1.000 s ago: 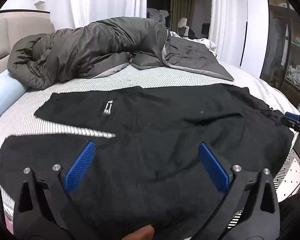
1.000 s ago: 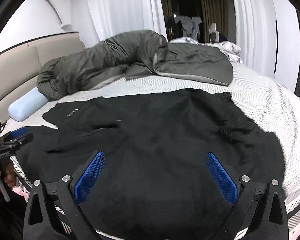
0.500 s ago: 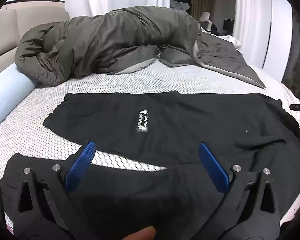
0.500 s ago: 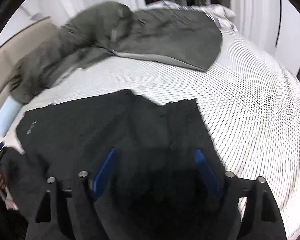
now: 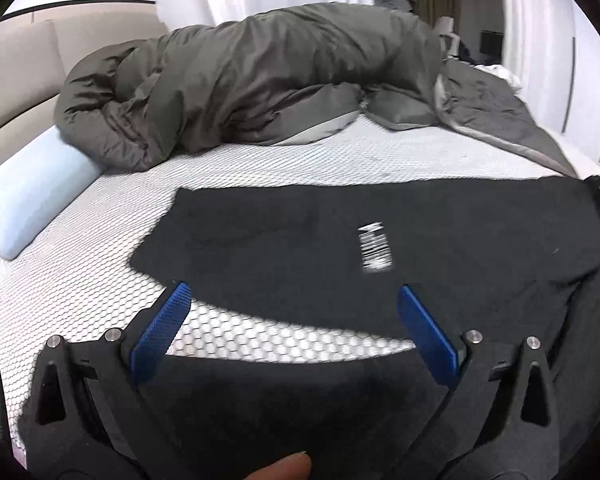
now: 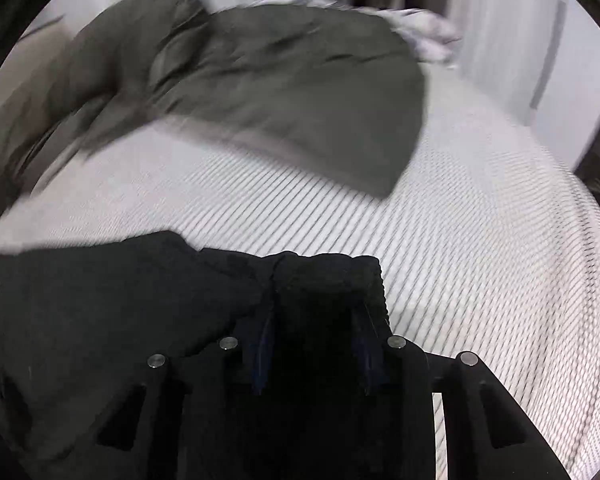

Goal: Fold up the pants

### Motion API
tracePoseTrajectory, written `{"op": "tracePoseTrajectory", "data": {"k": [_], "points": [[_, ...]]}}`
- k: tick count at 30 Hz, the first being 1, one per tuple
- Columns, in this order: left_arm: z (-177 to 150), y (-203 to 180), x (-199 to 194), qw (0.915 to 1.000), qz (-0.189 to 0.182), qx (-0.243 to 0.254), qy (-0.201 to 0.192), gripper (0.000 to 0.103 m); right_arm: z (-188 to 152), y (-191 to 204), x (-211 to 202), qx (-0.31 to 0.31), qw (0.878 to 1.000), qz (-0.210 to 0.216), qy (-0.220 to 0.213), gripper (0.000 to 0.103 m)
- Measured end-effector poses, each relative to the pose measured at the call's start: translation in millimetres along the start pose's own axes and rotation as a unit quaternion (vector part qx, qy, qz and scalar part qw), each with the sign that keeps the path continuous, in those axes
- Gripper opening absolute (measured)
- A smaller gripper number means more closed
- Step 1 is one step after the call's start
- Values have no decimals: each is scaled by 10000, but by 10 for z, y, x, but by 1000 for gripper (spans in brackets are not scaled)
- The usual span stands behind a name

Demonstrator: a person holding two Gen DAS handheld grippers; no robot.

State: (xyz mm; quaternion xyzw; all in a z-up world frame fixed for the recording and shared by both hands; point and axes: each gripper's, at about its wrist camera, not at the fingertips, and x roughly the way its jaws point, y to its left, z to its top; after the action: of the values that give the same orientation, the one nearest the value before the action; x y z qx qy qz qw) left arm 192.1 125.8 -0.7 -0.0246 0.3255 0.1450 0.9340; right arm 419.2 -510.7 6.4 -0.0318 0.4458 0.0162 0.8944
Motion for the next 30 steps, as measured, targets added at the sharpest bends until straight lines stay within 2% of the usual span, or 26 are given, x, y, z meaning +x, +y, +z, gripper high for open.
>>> {"op": "tracePoseTrajectory", "data": {"k": [1,2,3,4,6,9,13,15,17,20,22,23,25,26,27,29,30], "points": [[-5,25,10,10000,59,-14,19,102,56,-39,43,56,9999,-131,-14,39],[-10,65,19,9999,101,-47,32,102,106,-67,94,165,9995,-281,-27,48],[-6,102,25,9999,112,-88,27,102,136,-103,118,282,9991,-318,1,57],[-2,144,20,9998,110,-144,14,102,177,-142,104,334,9991,-245,43,61],[1,182,-7,9998,76,-186,-10,102,99,-152,-85,350,9994,-33,30,75],[-24,187,-58,9998,-9,-190,-4,102,-256,-189,-667,391,9985,190,-321,87],[-78,74,-171,9995,-272,-168,45,102,-1049,-318,-1435,754,9944,276,-682,94],[-106,-31,-240,9993,-359,-79,16,102,-1471,-406,-1693,1146,9897,297,-804,96],[-143,-132,-319,9990,-443,-3,-23,102,-1909,-450,-1851,1663,9830,226,-739,96],[-208,-255,-432,9983,-585,-16,-35,102,-2341,-456,-1888,1990,9783,133,-567,96],[-250,-311,-501,9977,-676,-69,-41,102,-2543,-532,-1830,2314,9720,264,-301,96],[-267,-329,-527,9975,-703,-89,-48,102,-2592,-562,-1776,2508,9666,456,-285,96],[-311,-349,-579,9971,-743,-161,-65,102,-2633,-608,-1621,2795,9526,1123,-417,95],[-333,-351,-608,9967,-786,-186,-80,102,-2647,-636,-1571,2907,9466,1283,-545,91],[-358,-344,-634,9964,-816,-199,-98,102,-2647,-668,-1511,3112,9399,1264,-613,68],[-387,-290,-652,9966,-801,-180,-96,102,-2628,-662,-1526,3241,9382,1092,-537,32],[-410,-275,-657,9970,-763,-147,-70,102,-2642,-612,-1635,3176,9391,1104,-716,21]]}}
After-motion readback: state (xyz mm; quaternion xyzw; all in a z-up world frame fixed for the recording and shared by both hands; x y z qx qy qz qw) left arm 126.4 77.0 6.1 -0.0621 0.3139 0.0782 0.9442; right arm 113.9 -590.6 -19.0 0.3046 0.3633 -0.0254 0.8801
